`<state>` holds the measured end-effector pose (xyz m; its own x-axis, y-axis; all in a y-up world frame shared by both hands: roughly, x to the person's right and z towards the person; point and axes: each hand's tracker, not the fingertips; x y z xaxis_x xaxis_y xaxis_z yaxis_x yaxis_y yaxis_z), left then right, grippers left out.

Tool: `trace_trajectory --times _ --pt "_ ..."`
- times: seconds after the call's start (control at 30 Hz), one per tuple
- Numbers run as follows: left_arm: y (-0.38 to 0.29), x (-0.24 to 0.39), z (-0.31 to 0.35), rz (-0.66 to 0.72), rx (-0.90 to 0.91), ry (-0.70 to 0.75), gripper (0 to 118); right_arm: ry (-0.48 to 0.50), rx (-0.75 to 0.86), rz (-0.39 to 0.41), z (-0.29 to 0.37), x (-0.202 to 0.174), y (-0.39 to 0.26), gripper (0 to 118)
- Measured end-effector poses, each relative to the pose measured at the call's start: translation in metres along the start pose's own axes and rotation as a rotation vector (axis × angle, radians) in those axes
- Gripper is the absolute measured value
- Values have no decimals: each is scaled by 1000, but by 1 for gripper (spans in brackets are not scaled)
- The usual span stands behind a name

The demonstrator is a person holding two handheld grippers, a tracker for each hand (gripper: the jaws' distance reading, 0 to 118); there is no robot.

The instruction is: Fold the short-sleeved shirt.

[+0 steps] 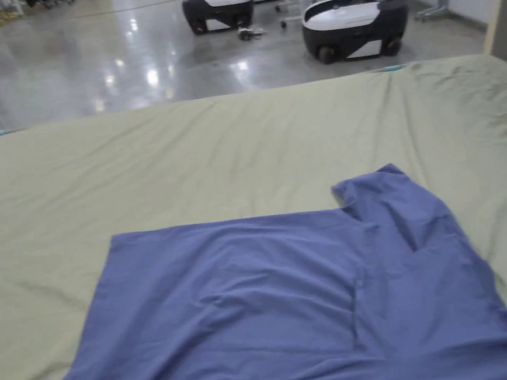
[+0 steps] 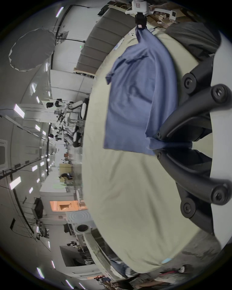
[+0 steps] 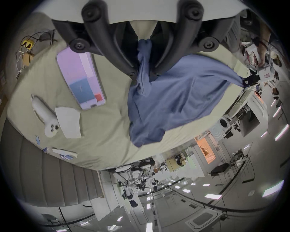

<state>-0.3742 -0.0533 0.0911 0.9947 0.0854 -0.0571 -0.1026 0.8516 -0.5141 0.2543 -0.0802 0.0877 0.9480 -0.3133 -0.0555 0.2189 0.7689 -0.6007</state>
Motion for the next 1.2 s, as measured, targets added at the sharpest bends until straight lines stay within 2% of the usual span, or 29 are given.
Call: trace_trajectory --times 0.13,0.27,0.37,0.43,0.6,0.63,0.67,0.7,0.73,0.77,0.8,0.83,0.9,1.0,1.1,1.17,1.2 --pt "55 4 -55 -32 10 -12 5 -23 0 -23 -41 -13 44 13" --pt "88 -4 -132 36 -86 -31 5 -70 -54 -58 -101 -18 83 13" --pt "95 -3 -180 -5 -177 -1 5 -109 -116 -39 -145 -17 100 13" --pt "97 -4 -200 20 -204 -4 5 -128 -131 -29 -166 -13 107 13" --pt "91 -9 -218 47 -236 -1 5 -141 -158 -21 -188 -11 113 13" --pt "89 -10 -217 69 -227 0 10 -138 -157 -12 -189 -12 112 13" --pt "89 -12 -215 81 -228 -6 31 -142 -154 -3 -188 -12 112 15" --pt "87 -12 -209 87 -218 34 53 -156 -157 12 -185 -12 112 29" --pt "88 -15 -198 104 -194 1 75 -174 -153 22 -181 -13 113 70" --pt "89 -17 -184 109 -156 -11 80 -169 -142 22 -173 -14 113 94" --pt "91 -17 -167 110 -103 -23 80 -148 -98 22 -161 -15 113 99" --pt "93 -18 -148 105 -60 -37 80 -111 -36 13 -146 -17 113 95" --pt "94 -13 -109 87 16 -38 80 -102 10 20 -119 -27 113 97" --pt "87 -5 -52 16 137 -32 79 -92 114 91 -75 -48 102 97" --pt "79 9 -6 -29 220 14 79 -80 155 124 -41 -71 85 95" --pt "72 20 17 -39 251 5 78 -67 175 129 -21 -87 71 83" --pt "68 22 30 -34 260 -26 75 -31 209 145 -12 -93 63 70"
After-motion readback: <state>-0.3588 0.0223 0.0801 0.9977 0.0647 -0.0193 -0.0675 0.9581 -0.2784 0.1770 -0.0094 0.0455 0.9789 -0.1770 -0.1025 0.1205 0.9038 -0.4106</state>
